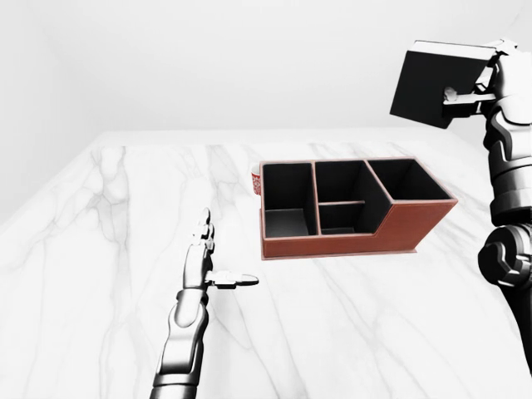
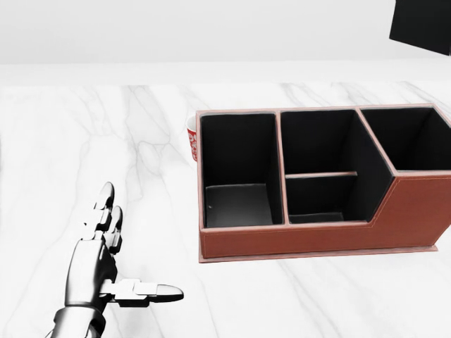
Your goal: Pick up the book and place it in the right compartment of the caddy.
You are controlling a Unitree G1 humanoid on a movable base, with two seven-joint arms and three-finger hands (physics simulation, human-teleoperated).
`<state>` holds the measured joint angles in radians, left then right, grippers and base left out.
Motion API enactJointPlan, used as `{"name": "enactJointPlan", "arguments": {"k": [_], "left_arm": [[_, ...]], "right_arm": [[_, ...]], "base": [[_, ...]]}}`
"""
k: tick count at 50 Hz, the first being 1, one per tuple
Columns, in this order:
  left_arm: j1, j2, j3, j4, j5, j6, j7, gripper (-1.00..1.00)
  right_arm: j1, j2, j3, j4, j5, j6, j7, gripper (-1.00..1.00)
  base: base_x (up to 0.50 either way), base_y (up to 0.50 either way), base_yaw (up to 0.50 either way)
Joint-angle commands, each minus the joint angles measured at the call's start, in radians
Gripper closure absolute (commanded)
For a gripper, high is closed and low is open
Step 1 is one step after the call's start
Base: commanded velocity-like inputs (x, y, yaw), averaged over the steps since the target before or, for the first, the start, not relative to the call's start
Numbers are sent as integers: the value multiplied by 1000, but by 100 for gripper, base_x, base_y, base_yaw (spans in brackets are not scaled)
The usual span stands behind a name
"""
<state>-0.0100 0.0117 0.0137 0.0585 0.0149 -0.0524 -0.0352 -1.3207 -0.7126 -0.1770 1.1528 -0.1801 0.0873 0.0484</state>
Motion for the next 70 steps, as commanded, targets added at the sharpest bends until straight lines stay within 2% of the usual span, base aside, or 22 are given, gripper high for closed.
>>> {"name": "enactJointPlan", "arguments": {"k": [1,3,8,11,12,18,20,22,29,33,38,40,43,47,56,59,62,64,67,69,70], "left_arm": [[-2,0,-1,9,3,-7,1,-100],[0,0,0,2,2,-2,0,-100],[0,0,-1,11,3,-11,0,-100],[2,0,-1,-3,2,1,0,-100],[1,-1,-1,6,4,-7,0,-100],[4,-1,-2,-6,5,3,1,-100],[0,-1,-2,11,5,-11,2,-100],[1,-1,-2,2,5,-2,2,-100],[-2,0,0,10,4,-6,2,-100],[-2,0,-1,3,5,1,2,-100],[-3,1,0,11,5,-6,1,-100],[5,-1,-3,-12,6,9,2,-100],[3,-1,-2,-2,6,1,2,-100],[7,-2,-4,-20,6,14,2,-100],[0,-1,-3,9,7,-8,2,-100],[-3,-1,-2,13,6,-9,2,-100],[-1,-1,-3,2,7,0,2,-100],[-2,-1,-2,11,7,-8,2,-100],[-2,0,-2,5,6,-3,2,-100],[-3,0,-2,14,7,-10,2,-100],[0,-1,-3,2,7,-2,2,-100]], "right_arm": [[-31,-25,-37,53,41,0,-39,100],[-25,-25,-38,57,39,0,-41,100],[-5,-22,-43,69,39,0,-49,100],[6,-24,-45,74,40,0,-53,100],[13,-24,-46,76,41,0,-54,100],[51,-19,-51,84,48,0,-64,100],[58,-18,-54,88,52,0,-66,100],[64,-17,-53,89,53,0,-69,100],[86,-18,-54,93,54,0,-72,100],[99,-19,-56,97,54,0,-75,100],[101,-23,-55,96,53,0,-74,100],[103,-24,-54,98,50,0,-76,100],[109,-21,-55,100,49,0,-78,100],[116,-17,-55,102,48,-5,-81,100],[144,-8,-58,109,51,-21,-86,100],[149,-4,-57,108,52,-21,-87,100],[151,-1,-56,107,52,-22,-88,100],[149,1,-56,110,51,-23,-88,100],[151,2,-55,109,50,-22,-89,100],[149,4,-55,111,50,-23,-89,100],[150,5,-55,111,50,-25,-91,100]], "base": [[0,0,0],[0,0,0],[0,0,0],[0,0,0],[0,0,0],[0,0,0],[0,0,0],[0,0,0],[0,0,0],[0,0,0],[0,0,0],[0,0,0],[0,0,0],[0,0,0],[0,0,0],[0,0,0],[0,0,0],[0,0,0],[0,0,0],[0,0,0],[0,0,0]]}}
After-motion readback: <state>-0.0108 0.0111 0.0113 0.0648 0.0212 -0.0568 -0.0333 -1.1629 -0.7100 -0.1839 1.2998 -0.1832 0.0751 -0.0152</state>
